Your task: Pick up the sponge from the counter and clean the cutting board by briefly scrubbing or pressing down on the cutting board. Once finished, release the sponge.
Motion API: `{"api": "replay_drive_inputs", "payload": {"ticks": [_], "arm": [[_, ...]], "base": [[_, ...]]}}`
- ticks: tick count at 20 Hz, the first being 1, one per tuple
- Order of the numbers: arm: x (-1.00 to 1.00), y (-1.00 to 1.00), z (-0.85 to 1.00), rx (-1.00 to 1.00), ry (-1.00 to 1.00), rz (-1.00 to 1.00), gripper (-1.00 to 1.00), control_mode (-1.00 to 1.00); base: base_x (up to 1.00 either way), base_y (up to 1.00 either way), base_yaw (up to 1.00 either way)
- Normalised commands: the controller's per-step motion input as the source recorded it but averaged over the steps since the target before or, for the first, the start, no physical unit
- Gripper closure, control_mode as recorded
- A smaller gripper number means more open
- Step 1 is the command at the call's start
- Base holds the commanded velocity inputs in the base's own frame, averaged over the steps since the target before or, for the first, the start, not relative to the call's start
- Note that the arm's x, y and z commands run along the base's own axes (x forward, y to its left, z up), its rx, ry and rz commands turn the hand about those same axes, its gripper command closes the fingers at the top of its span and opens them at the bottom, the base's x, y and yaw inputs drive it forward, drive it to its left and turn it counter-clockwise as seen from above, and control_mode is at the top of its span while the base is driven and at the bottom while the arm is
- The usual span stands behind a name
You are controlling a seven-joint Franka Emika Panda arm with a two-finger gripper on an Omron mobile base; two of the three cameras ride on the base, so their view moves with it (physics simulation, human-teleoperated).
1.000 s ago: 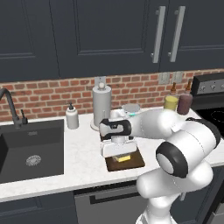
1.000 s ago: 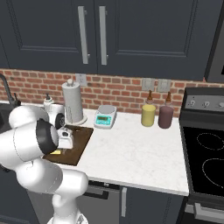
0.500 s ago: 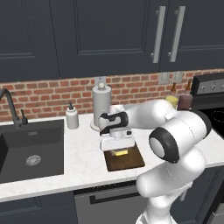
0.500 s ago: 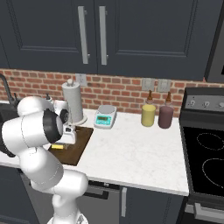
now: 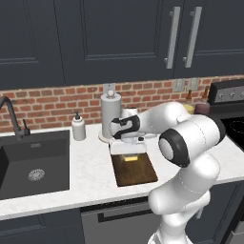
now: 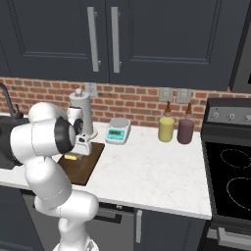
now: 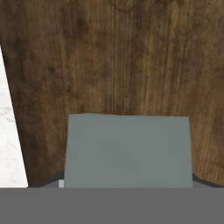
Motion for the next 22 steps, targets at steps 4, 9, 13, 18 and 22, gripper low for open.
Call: {"api": "replay_drive_inputs", "payload": {"ticks": [4,9,13,18,22], "arm": [[0.07,0.00,-0.20,-0.06,-0.35,-0.13,1.00,-1.00],[0.04,0.00,-0.33,-0.07,-0.29,-0.11,1.00,-1.00],[0.02,0.00,-0.31,-0.03,-0.07,-0.06,1.00,-1.00],[-0.20,0.00,-0.05,0.00,0.02,0.00,1.00,-1.00],[-0.59,0.00,0.00,0.00,0.06,0.00,1.00,-1.00]], "base": [[0.00,0.00,0.00],[0.00,0.00,0.00],[0.00,0.00,0.00],[0.00,0.00,0.00],[0.00,0.00,0.00]]}}
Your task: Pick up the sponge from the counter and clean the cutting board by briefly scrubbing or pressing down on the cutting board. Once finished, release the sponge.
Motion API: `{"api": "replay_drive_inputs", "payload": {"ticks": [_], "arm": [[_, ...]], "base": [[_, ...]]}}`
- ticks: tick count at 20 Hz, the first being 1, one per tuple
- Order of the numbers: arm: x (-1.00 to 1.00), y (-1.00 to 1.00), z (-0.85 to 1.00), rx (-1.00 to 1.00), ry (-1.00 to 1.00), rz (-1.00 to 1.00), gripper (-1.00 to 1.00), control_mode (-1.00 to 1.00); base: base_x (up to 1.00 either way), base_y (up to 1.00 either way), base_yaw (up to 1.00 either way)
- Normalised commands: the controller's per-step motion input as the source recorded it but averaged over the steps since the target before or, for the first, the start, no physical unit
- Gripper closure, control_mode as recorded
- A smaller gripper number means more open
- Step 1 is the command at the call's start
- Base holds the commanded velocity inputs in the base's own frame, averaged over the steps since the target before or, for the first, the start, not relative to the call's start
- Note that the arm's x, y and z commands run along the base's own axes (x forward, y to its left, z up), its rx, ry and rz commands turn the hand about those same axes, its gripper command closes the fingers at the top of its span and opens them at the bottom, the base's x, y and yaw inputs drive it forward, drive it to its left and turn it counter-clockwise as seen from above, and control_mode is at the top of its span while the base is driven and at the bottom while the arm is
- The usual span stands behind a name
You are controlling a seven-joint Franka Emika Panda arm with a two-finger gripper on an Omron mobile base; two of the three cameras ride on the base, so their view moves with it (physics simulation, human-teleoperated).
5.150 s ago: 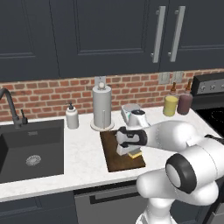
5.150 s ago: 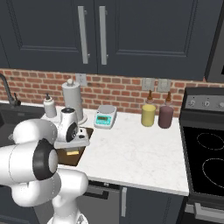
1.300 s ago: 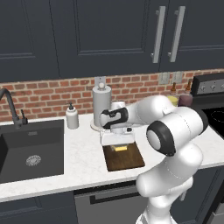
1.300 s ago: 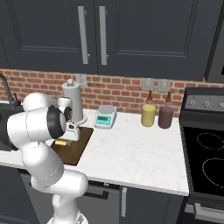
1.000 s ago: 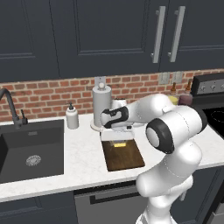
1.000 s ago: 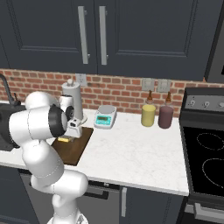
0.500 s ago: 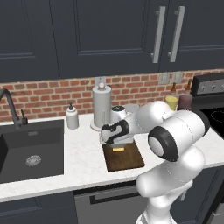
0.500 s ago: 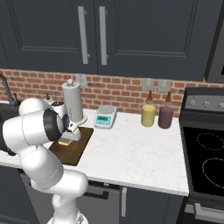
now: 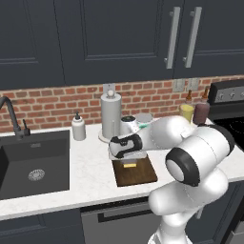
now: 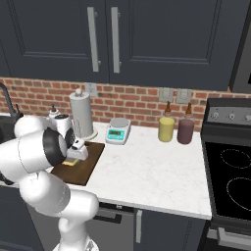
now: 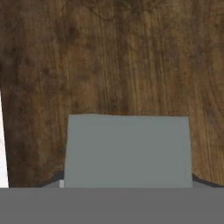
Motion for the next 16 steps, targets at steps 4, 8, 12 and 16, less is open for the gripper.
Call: {"api": "replay_drive_inputs", "payload": {"ticks": [4,8,12,16], "arm": [[-0.84,0.00,0.00,0.00,0.03,0.00,1.00,-1.00],[-0.78,0.00,0.00,0.00,0.00,0.00,1.00,-1.00],[-0.23,0.00,0.00,0.00,0.05,0.00,1.00,-1.00],[0.33,0.00,0.00,0.00,0.01,0.00,1.00,-1.00]], "base": [[0.00,0.00,0.00],[0.00,0.00,0.00],[0.00,0.00,0.00],[0.00,0.00,0.00]]}}
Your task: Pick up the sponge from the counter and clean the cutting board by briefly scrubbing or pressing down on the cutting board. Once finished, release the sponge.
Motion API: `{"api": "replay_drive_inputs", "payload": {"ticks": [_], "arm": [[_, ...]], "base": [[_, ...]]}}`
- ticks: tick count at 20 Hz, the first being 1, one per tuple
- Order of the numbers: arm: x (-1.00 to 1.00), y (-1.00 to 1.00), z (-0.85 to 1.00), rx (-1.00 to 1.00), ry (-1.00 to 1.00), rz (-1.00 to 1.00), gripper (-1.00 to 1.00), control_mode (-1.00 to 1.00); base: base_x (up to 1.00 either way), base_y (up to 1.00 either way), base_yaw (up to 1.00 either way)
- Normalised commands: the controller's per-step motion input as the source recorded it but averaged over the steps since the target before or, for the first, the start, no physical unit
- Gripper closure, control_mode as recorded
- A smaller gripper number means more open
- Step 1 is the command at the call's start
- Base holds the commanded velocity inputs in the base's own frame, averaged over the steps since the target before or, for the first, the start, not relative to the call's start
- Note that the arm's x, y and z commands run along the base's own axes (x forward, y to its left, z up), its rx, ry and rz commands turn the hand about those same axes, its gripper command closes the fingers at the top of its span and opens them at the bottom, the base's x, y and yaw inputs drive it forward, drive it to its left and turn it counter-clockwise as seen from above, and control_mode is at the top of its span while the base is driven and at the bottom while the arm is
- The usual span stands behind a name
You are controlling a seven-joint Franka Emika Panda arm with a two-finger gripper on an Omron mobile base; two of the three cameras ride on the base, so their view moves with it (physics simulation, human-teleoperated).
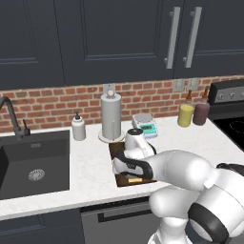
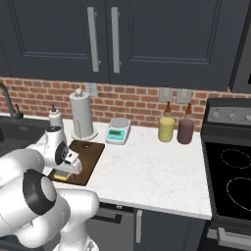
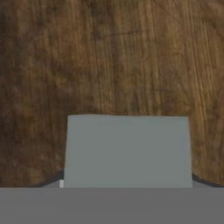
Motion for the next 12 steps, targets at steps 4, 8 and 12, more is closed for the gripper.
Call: {"api": "replay_drive_inputs", "payload": {"ticks": [4,8,12], "arm": [[0.67,0.00,0.00,0.00,-0.01,-0.01,1.00,-1.00],[0.76,0.00,0.00,0.00,-0.04,-0.03,1.00,-1.00],[0.66,-0.02,0.00,0.00,-0.07,-0.06,1.00,-1.00]], "base": [[0.00,0.00,0.00],[0.00,0.00,0.00],[0.00,0.00,0.00]]}}
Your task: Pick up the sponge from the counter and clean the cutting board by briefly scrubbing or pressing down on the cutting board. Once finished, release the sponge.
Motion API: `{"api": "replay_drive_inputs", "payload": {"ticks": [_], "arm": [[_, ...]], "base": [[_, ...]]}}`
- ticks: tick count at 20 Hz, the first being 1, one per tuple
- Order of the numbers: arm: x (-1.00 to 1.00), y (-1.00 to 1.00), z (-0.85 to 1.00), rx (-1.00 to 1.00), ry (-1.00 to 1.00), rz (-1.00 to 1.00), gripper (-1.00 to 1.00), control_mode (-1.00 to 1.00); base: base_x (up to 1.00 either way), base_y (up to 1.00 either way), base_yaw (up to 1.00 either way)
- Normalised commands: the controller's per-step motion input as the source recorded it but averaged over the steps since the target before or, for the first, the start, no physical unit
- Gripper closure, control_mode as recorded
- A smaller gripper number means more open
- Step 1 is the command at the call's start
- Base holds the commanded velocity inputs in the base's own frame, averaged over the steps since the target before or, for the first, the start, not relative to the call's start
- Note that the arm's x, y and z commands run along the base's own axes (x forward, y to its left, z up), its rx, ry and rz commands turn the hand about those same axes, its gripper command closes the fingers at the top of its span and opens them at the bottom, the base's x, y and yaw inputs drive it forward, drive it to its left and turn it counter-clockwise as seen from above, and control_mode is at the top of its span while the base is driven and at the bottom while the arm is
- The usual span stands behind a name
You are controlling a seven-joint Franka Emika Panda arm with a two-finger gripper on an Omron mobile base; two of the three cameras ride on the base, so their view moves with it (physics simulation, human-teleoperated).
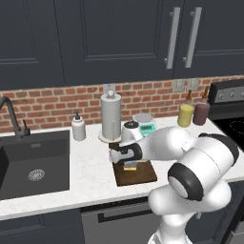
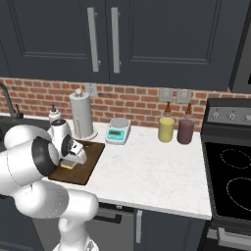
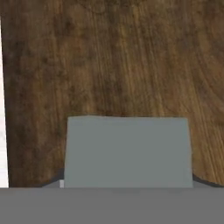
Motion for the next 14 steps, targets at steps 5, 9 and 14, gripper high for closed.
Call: {"api": "replay_drive_inputs", "payload": {"ticks": [5,9,14], "arm": [[0.29,-0.39,0.00,0.00,-0.13,-0.12,1.00,-1.00],[0.12,-0.61,0.00,0.00,-0.11,-0.14,1.00,-1.00],[0.19,-0.28,-0.06,0.00,-0.07,-0.10,1.00,-1.00]], "base": [[0.00,0.00,0.00],[0.00,0.00,0.00],[0.00,0.00,0.00]]}}
